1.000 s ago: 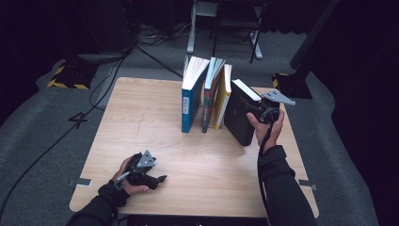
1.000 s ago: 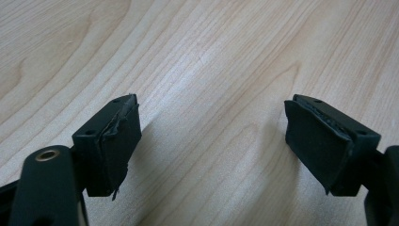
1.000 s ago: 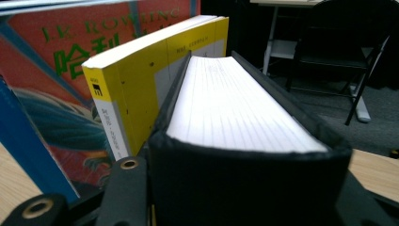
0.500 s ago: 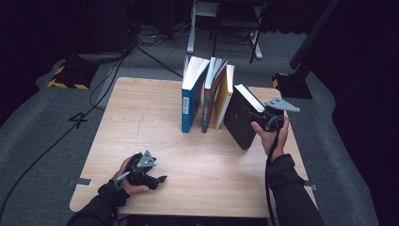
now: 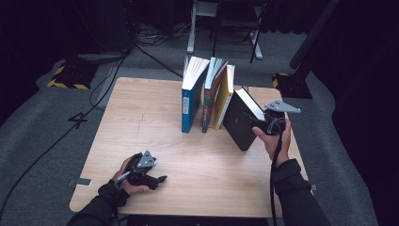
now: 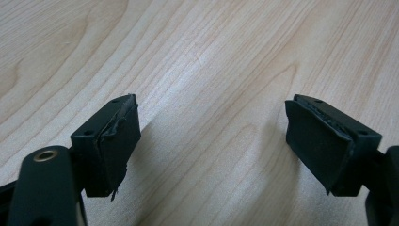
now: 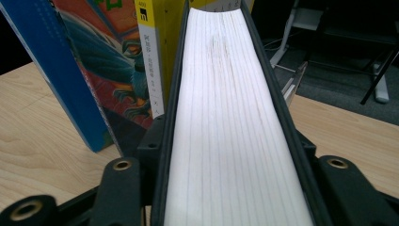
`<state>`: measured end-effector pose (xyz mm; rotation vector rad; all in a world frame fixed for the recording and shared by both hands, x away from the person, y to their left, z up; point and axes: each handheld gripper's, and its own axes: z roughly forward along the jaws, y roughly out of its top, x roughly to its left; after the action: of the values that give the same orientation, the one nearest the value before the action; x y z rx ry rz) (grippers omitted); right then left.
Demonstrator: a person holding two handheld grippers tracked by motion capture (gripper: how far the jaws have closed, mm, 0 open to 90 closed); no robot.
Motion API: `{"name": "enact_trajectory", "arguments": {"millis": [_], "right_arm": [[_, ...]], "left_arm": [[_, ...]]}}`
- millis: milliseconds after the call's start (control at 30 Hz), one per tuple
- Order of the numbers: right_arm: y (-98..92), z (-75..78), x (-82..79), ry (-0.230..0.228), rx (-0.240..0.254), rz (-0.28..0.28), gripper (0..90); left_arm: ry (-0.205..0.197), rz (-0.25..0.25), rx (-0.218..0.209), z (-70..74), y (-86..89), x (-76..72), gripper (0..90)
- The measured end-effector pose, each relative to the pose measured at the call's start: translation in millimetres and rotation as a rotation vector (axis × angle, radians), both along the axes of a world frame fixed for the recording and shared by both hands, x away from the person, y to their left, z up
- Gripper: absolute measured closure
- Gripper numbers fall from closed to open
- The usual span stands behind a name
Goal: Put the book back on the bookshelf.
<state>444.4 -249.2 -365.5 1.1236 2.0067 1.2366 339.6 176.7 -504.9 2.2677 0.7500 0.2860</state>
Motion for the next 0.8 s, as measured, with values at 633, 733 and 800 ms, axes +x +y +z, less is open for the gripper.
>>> {"name": "enact_trajectory", "arguments": {"millis": [633, 733, 800], "right_arm": [[10.4, 20.2, 21.8, 0.102, -0.093, 0.025, 52.8], [11.9, 22.1, 23.7, 0.101, -0.101, 0.019, 53.4], [11.5, 22.8, 25.9, 0.104, -0.098, 0.02, 53.6]], "left_arm": [[-0.001, 0.002, -0.001, 0.0, -0.4, -0.1, 18.5], [-0.001, 0.001, 0.0, 0.0, -0.5, -0.1, 18.6], [-0.001, 0.001, -0.001, 0.0, -0.5, -0.1, 18.6]]}}
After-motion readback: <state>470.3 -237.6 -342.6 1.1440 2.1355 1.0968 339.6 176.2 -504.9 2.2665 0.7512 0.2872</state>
